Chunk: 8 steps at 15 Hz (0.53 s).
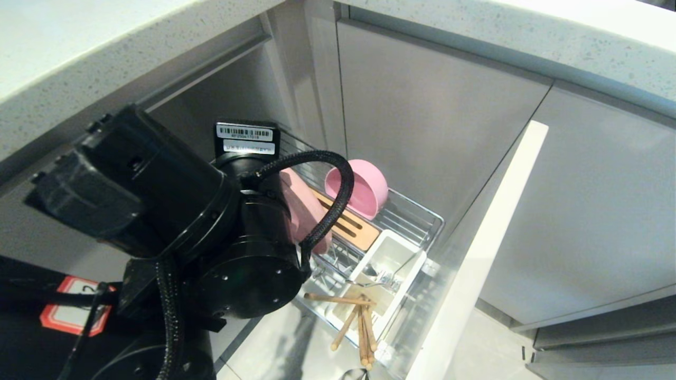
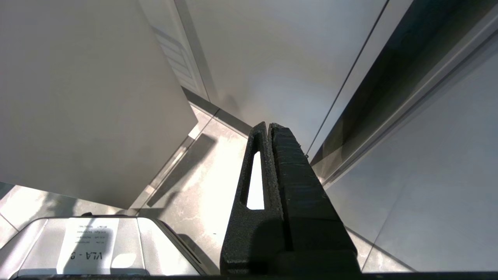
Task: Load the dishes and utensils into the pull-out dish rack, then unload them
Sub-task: Pick up the plate and place it in the cupboard
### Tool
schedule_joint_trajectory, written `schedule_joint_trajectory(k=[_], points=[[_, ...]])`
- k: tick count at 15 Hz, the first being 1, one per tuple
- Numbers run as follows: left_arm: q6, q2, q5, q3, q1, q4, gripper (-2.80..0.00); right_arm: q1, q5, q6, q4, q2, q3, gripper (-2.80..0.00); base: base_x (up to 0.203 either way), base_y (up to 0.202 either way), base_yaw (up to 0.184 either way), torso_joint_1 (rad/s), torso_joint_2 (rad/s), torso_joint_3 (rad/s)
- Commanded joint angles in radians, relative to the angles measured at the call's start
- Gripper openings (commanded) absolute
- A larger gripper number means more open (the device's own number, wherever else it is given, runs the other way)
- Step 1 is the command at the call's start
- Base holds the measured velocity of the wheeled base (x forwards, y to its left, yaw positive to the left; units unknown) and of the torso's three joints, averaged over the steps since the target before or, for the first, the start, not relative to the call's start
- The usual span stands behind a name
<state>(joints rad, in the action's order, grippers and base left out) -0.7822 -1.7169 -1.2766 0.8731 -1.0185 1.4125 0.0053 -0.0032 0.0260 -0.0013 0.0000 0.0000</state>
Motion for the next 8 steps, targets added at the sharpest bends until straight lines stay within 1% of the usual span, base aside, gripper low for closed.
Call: schedule_joint_trajectory(k=[1,5,8], points=[[-0.014,-0.014,-0.009,-0.003,0.006,0.005,-2.80,0.001,0.000,0.000,0.000,0.000,0.002,-2.80,0.000,0.000,0.000,0.000,0.00,0.000],[-0.022,-0.029,-0.023,-0.009,0.006,0.006,-2.80,0.001,0.000,0.000,0.000,0.000,0.002,-2.80,0.000,0.000,0.000,0.000,0.00,0.000],[-0.044,-0.029,-0.024,-0.017,0.012,-0.001,-2.80,0.001,0.000,0.000,0.000,0.000,0.002,-2.80,0.000,0.000,0.000,0.000,0.00,0.000]])
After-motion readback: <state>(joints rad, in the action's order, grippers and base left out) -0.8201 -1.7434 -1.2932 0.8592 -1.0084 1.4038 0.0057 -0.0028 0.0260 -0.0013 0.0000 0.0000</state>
